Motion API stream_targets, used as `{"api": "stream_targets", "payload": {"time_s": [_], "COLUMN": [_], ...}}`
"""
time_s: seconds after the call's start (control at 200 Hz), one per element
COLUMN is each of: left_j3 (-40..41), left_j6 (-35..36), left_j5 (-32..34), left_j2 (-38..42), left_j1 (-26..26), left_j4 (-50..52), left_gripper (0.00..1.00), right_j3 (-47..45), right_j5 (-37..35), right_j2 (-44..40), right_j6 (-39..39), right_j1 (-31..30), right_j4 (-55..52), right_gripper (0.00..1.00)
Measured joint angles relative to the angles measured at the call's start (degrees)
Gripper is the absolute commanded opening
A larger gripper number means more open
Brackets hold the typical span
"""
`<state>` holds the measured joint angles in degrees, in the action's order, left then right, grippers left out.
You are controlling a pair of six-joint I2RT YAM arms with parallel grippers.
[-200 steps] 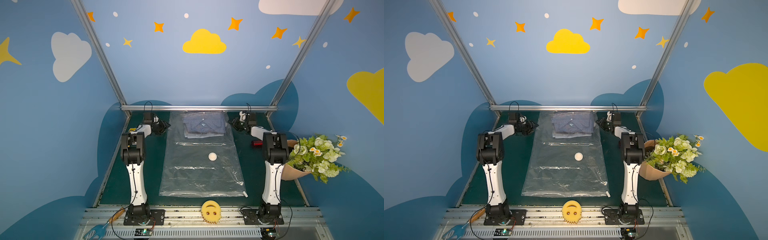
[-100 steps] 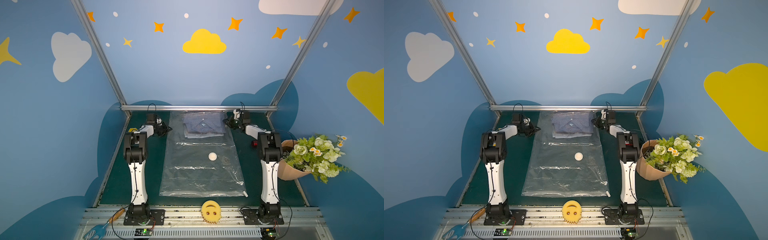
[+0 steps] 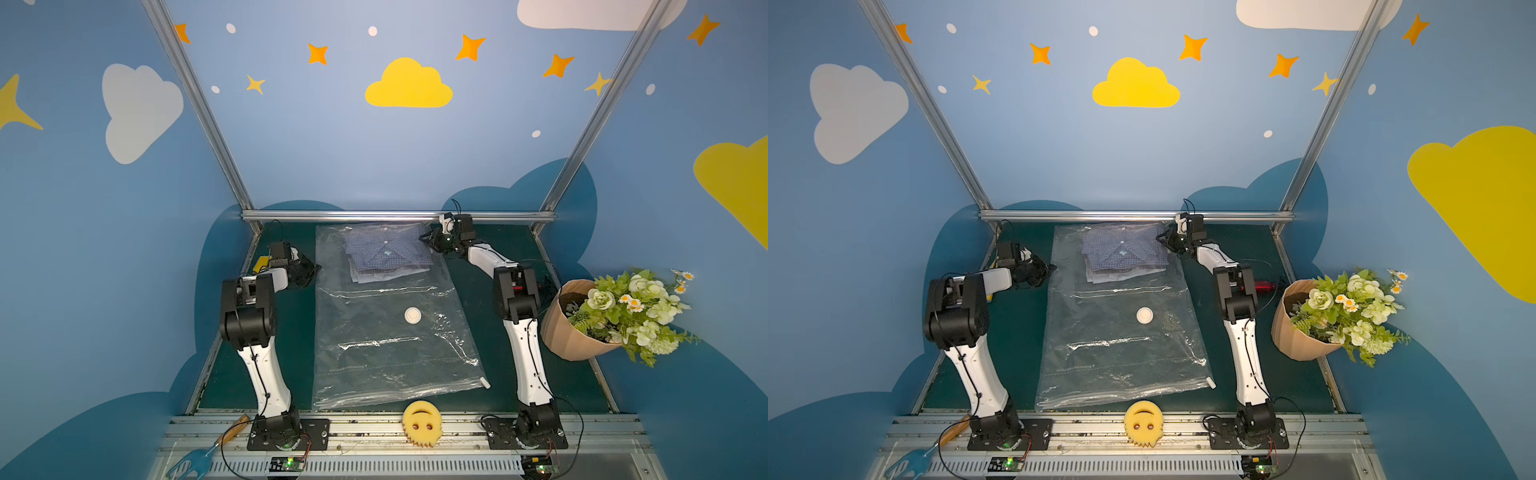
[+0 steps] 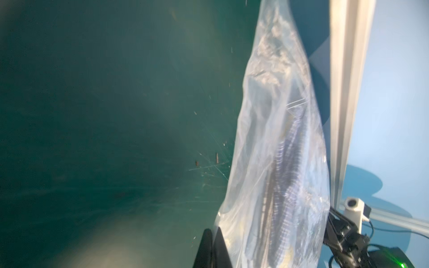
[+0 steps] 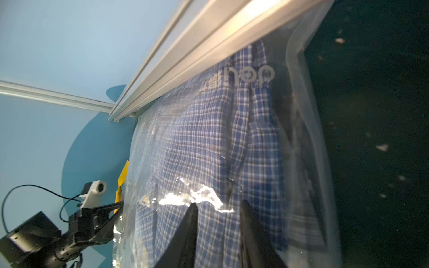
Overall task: Take the shirt out of the vacuum bag
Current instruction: Adjust the vacuum bag at the center of the board.
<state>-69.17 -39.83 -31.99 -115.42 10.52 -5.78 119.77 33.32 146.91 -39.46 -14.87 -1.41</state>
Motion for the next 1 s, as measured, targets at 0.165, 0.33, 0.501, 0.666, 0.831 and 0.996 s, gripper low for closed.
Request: {"api": "stream_targets", "payload": {"time_s": [0.165,0.33,0.501,0.666,0.831,0.996], "left_j3": [6.5,8.4,8.2,5.9,4.4,2.5], "left_j6": [-2.6,-4.4,-5.5,-5.7,-5.8,-5.3], "left_j5": [4.2,7.0,7.2,7.0,6.5,6.0], "left_j2": [5.6,7.0,7.0,6.6,6.4,4.9], "left_j1": [2.6,3.6,3.5,3.1,2.7,2.0], "left_j4": [-3.9,-5.2,-5.9,-5.8,-5.8,-5.5], "left_gripper": [0.03,0.03,0.04,0.03,0.03,0.03], "right_j3": [6.1,-1.8,-27.8,-44.8,-62.4,-75.1], "right_j5": [-0.7,-2.9,-5.7,-7.9,-8.8,-8.8], "right_j2": [-0.3,-9.1,-31.6,-51.2,-66.8,-74.6], "right_j6": [3.5,8.0,10.2,11.2,9.7,7.3], "right_j1": [-0.2,0.2,0.2,0.0,-1.9,-8.1], "right_j4": [-6.6,-13.5,-17.2,-23.6,-31.1,-34.9], "right_gripper": [0.46,0.50,0.53,0.53,0.55,0.58]}}
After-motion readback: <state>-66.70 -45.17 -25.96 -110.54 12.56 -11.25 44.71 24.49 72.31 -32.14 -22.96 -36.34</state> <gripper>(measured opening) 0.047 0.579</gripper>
